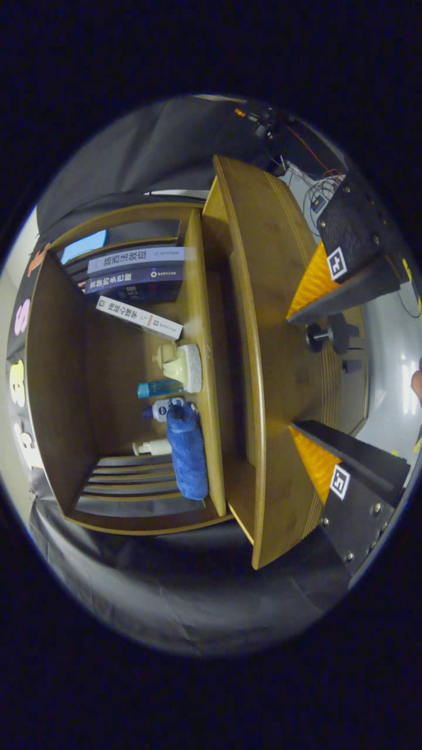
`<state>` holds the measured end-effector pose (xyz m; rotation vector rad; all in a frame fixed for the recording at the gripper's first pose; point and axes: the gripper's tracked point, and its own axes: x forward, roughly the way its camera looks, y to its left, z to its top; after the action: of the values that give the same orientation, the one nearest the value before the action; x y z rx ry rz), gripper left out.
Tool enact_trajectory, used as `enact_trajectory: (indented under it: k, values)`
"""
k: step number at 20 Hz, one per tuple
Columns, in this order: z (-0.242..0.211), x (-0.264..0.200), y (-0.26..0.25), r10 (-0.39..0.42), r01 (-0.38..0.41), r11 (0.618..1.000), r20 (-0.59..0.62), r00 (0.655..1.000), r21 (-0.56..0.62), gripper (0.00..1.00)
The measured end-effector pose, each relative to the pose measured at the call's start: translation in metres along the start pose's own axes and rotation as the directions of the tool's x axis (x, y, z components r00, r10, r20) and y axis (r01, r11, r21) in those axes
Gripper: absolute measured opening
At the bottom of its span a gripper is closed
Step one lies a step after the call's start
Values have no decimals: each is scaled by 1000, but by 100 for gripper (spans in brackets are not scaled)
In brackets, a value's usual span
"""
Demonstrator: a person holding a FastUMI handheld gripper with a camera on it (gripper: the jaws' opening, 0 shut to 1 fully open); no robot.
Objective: Pull open the drawer, take out the items inside it, and place them on the countertop above the cabinet.
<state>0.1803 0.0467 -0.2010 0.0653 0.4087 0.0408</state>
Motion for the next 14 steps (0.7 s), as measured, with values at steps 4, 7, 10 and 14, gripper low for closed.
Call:
enact_trajectory:
  k: [4,7,10,14]
  values:
    - [6,23,4,-12,12,1000,-21,1000,9,98]
    - [9,33,6,-12,12,1000,-30,999,8,98]
    - [12,43,6,-13,13,1000,-37,999,12,98]
    - [15,57,7,-10,10,1000,-36,999,27,99]
